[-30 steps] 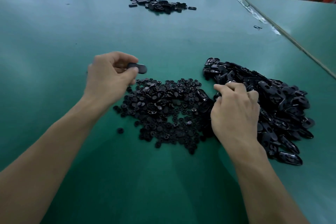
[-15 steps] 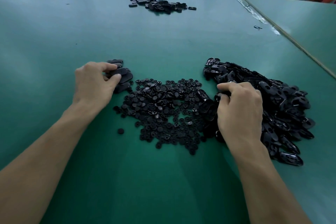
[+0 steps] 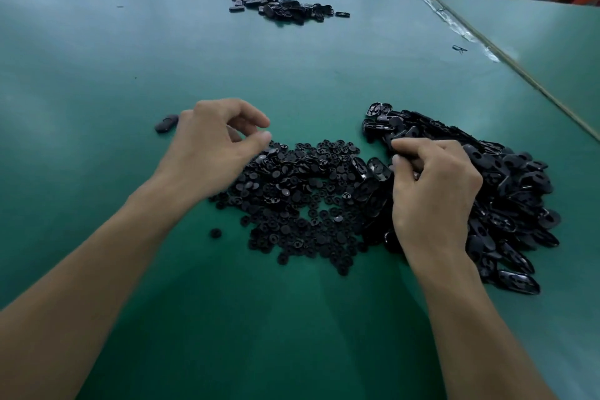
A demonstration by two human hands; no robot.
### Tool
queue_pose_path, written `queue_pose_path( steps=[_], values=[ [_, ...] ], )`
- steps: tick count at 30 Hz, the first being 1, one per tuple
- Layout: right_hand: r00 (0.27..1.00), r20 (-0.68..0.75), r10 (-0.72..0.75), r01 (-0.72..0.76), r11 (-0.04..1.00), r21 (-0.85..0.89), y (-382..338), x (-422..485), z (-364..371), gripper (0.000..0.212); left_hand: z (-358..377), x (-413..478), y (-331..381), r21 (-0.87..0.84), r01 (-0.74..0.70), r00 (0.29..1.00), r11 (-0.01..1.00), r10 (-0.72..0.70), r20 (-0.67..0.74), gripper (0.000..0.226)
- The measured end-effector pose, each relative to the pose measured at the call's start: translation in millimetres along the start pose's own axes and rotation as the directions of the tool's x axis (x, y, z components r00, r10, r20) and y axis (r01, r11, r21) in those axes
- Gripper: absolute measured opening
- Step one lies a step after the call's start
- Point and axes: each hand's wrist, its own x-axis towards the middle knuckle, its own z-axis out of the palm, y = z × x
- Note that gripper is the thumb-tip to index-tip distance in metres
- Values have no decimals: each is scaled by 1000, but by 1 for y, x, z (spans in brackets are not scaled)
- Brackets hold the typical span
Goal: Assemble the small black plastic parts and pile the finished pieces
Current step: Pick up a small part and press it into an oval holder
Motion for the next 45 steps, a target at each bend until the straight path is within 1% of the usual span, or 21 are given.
queue_pose_path(
  steps=[2, 3, 4, 5, 7, 9, 10, 12, 16, 20, 21, 24, 27, 29, 31, 33, 34, 36, 38, 41, 45],
  values=[
    [999, -13, -34, 35, 990, 139, -7, -3, 2, 17, 4, -4, 7, -63, -8, 997, 998, 13, 80, 11],
    [999, 20, -26, 20, 968, 249, -11, -5, 4, 15, 7, -6, 10, -101, -3, 992, 995, 16, 124, 13],
    [996, 84, 0, -32, 926, 377, -16, -7, 7, 15, 9, -8, 13, -146, 12, 986, 989, 12, 167, 15],
    [985, 170, 31, -113, 860, 498, -21, -10, 9, 17, 12, -10, 15, -190, 32, 979, 981, 8, 205, 17],
    [942, 328, 64, -275, 705, 654, -28, -14, 12, 17, 16, -13, 18, -261, 62, 966, 963, 8, 257, 17],
    [903, 424, 73, -383, 585, 715, -30, -15, 12, 12, 18, -14, 20, -313, 67, 960, 947, 24, 278, 13],
    [888, 455, 76, -419, 545, 727, -30, -15, 11, 9, 19, -15, 21, -333, 66, 958, 940, 34, 284, 11],
    [869, 488, 81, -456, 515, 726, -29, -16, 12, 6, 20, -17, 22, -375, 73, 956, 924, 43, 292, 9],
    [867, 490, 89, -454, 544, 706, -28, -18, 13, 6, 22, -18, 23, -442, 101, 958, 891, 33, 284, 13],
    [889, 449, 93, -396, 649, 649, -25, -17, 14, 6, 22, -18, 25, -462, 119, 958, 879, 21, 287, 14],
    [892, 442, 95, -391, 655, 647, -24, -17, 14, 7, 22, -18, 25, -461, 120, 957, 879, 21, 289, 15],
    [910, 410, 61, -350, 644, 680, -25, -16, 14, 19, 22, -20, 26, -409, 115, 949, 905, 21, 315, 14],
    [913, 408, 6, -317, 640, 700, -28, -16, 16, 30, 22, -21, 24, -333, 76, 926, 940, 57, 373, 17],
    [914, 406, 7, -304, 675, 672, -28, -18, 17, 32, 23, -20, 23, -321, 68, 927, 945, 60, 371, 17],
    [941, 337, -12, -187, 813, 551, -26, -20, 17, 26, 24, -19, 20, -330, 67, 948, 942, 43, 316, 19],
    [950, 300, -85, -17, 947, 320, -24, -21, 16, 21, 23, -16, 19, -342, 69, 969, 937, 18, 246, 15],
    [939, 321, -121, 56, 977, 205, -23, -22, 15, 21, 23, -15, 18, -346, 72, 976, 936, 6, 218, 11],
    [901, 402, -162, 158, 986, 43, -22, -23, 16, 23, 22, -14, 19, -365, 72, 984, 928, -5, 180, 10],
    [865, 470, -175, 214, 976, -30, -23, -24, 17, 23, 22, -14, 20, -398, 80, 987, 914, -17, 158, 12],
    [837, 520, -170, 225, 973, -45, -26, -24, 16, 20, 21, -14, 20, -440, 105, 992, 892, -59, 116, 10],
    [838, 530, -135, 198, 978, -64, -26, -22, 18, 17, 21, -13, 21, -465, 134, 990, 875, -100, 97, 10]
  ],
)
